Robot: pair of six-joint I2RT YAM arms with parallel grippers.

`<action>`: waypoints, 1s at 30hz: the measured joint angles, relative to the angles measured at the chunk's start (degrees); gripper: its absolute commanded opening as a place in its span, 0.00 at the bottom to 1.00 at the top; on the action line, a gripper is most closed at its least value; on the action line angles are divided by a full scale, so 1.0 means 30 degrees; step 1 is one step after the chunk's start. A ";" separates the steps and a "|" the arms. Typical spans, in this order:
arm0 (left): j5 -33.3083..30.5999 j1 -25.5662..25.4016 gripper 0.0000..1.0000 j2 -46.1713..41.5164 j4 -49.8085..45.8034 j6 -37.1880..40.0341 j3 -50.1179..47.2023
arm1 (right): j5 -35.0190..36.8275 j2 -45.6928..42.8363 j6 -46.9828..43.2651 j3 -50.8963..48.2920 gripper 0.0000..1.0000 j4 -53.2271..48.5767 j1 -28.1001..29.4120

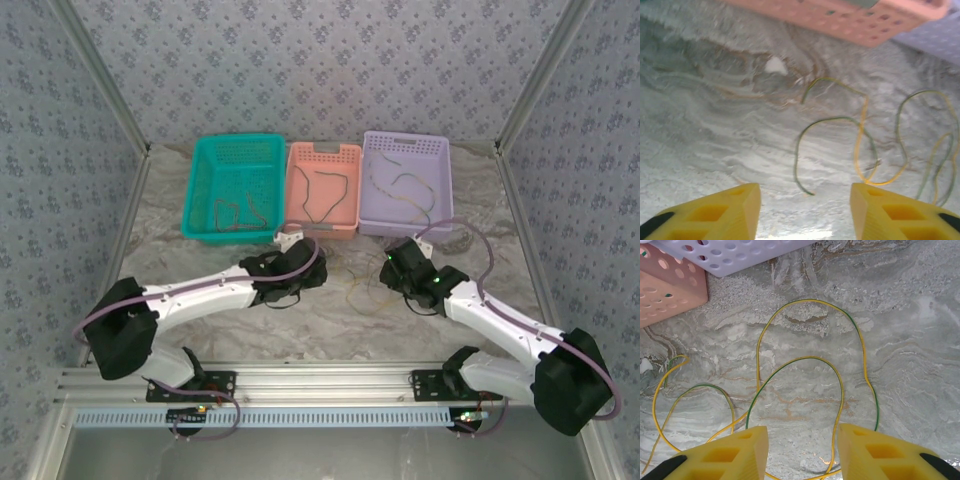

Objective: Untangle the cables

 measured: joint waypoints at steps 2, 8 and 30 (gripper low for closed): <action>0.0845 0.0080 0.66 0.0291 0.0692 -0.0809 -0.0984 | 0.0007 0.0087 -0.0109 0.0029 0.42 0.0000 0.0029; 0.2659 0.0342 0.65 0.1902 0.3774 -0.3942 -0.2113 | 0.0000 0.0277 -0.0357 0.0291 0.41 0.0022 0.0073; 0.2637 0.0678 0.00 0.2834 0.9340 -0.9581 -0.4546 | -0.1027 0.6156 -0.2834 0.5085 0.48 0.1005 0.0532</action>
